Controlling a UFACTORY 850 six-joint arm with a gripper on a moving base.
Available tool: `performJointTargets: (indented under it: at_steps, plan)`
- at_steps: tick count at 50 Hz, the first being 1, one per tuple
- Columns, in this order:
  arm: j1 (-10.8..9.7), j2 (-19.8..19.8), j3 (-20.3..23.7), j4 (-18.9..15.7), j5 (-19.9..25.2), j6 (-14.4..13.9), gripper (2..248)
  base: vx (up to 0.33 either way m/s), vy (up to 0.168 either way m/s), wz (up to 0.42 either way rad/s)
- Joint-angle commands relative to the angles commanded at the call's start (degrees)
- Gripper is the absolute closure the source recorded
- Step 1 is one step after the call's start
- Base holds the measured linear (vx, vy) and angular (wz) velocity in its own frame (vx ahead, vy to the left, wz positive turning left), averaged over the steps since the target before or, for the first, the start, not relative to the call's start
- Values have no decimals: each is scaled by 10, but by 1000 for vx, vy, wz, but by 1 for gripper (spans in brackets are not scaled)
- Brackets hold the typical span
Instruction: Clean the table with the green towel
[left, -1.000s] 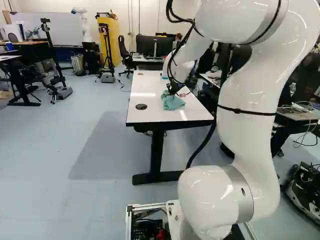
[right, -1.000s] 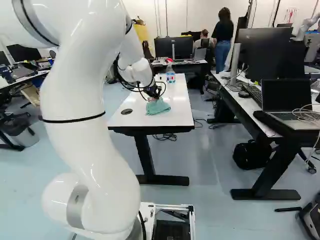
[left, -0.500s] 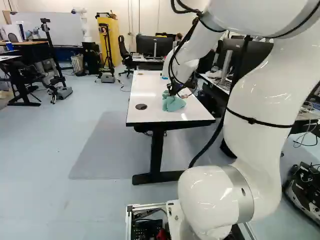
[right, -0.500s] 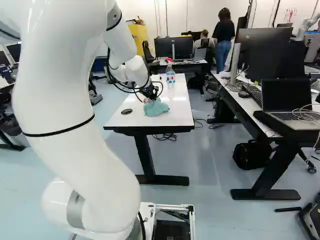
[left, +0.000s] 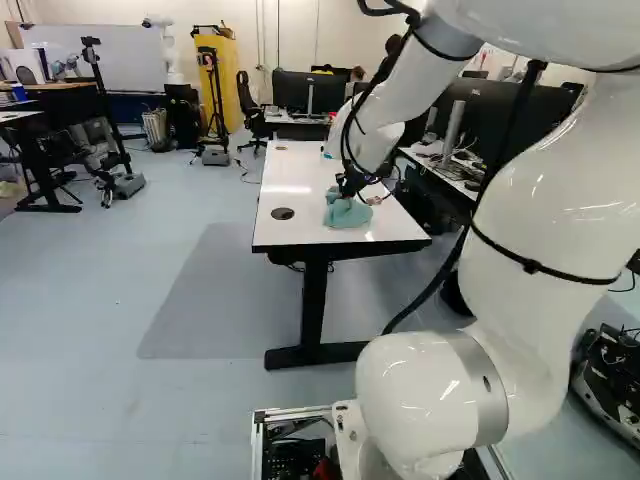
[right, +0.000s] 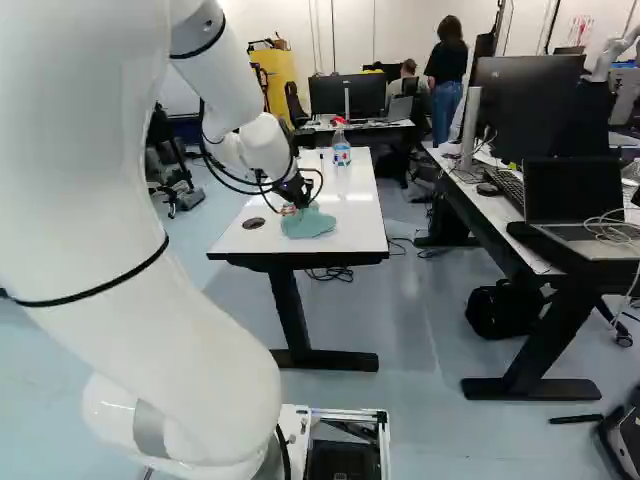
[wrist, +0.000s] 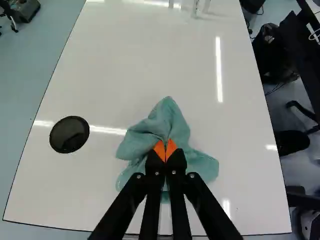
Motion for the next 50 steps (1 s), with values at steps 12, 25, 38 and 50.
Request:
performJointTargets:
  at_steps: [12, 25, 38, 50]
  plan:
    - [-1, 35, 36, 0, 0, 0, 229, 0, 0, 0]
    - [-1, 53, 53, 0, 0, 0, 229, 0, 0, 0]
    - [-1, 53, 53, 0, 0, 0, 229, 0, 0, 0]
    - [-12, 48, 49, 0, 0, 0, 229, 0, 0, 0]
